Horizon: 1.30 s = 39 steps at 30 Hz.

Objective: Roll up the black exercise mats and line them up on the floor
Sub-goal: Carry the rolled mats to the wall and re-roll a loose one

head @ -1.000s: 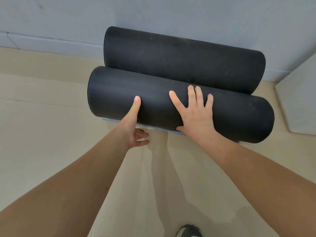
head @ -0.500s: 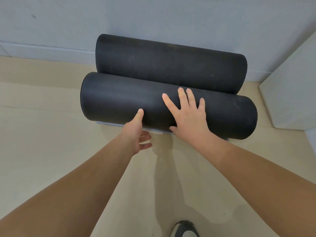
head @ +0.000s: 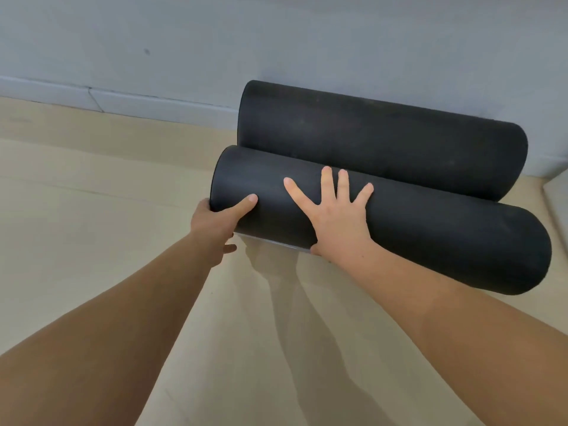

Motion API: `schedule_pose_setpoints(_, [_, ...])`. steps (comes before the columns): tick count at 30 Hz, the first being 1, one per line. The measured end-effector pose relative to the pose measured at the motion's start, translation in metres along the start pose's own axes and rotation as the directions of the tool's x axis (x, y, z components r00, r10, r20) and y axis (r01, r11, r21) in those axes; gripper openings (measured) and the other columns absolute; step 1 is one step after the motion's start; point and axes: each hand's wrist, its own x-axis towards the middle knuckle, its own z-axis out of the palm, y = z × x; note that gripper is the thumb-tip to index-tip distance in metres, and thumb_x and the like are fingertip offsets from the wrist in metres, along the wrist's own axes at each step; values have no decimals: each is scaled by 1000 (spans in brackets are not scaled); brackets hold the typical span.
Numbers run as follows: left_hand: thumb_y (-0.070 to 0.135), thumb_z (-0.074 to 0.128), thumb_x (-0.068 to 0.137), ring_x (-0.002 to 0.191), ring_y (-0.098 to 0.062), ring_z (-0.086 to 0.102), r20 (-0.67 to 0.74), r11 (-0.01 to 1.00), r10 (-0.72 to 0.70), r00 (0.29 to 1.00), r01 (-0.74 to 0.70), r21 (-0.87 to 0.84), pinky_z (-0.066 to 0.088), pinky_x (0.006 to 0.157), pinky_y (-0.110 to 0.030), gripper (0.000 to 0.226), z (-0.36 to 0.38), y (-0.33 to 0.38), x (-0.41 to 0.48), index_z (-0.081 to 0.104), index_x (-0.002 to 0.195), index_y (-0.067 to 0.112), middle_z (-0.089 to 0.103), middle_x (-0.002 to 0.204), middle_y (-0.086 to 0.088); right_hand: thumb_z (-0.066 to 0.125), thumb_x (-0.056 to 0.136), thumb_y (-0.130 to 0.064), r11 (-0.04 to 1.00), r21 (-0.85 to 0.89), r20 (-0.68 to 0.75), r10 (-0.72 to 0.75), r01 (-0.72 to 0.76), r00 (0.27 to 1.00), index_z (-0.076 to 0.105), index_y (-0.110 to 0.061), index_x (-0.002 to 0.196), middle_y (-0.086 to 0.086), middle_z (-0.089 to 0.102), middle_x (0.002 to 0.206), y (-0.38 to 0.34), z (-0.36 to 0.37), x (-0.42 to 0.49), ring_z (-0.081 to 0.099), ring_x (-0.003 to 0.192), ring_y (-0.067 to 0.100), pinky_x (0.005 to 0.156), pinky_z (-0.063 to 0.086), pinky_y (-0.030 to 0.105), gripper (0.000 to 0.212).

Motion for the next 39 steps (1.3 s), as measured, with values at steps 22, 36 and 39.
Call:
schedule_pose_setpoints(22, [41, 74, 99, 110, -29, 71, 58, 972, 52, 997, -64, 227, 62, 94, -50, 77, -81, -24, -4, 39, 161, 10, 60, 138, -11, 56, 100, -58, 969, -24, 79, -244, 247, 966, 27, -26, 162, 16, 27, 166, -60, -46, -11, 24, 155, 41, 121, 24, 66, 75])
schedule_pose_setpoints(36, [39, 72, 101, 104, -20, 74, -181, 939, 32, 983, 32, 343, 63, 91, -43, 58, -373, -98, -115, 53, 149, 14, 68, 123, -3, 51, 104, -52, 695, 191, 106, -716, 693, 690, 60, -25, 133, -3, 66, 117, -326, -190, -50, 65, 107, 28, 77, 38, 36, 41])
schedule_pose_setpoints(39, [39, 72, 100, 104, -21, 74, -250, 963, 6, 968, 62, 263, 63, 91, -43, 58, -438, -137, -141, 52, 149, 14, 69, 123, -2, 53, 103, -52, 638, 185, 113, -769, 747, 629, 61, -25, 134, -3, 66, 119, -390, -214, -73, 65, 109, 27, 78, 40, 37, 42])
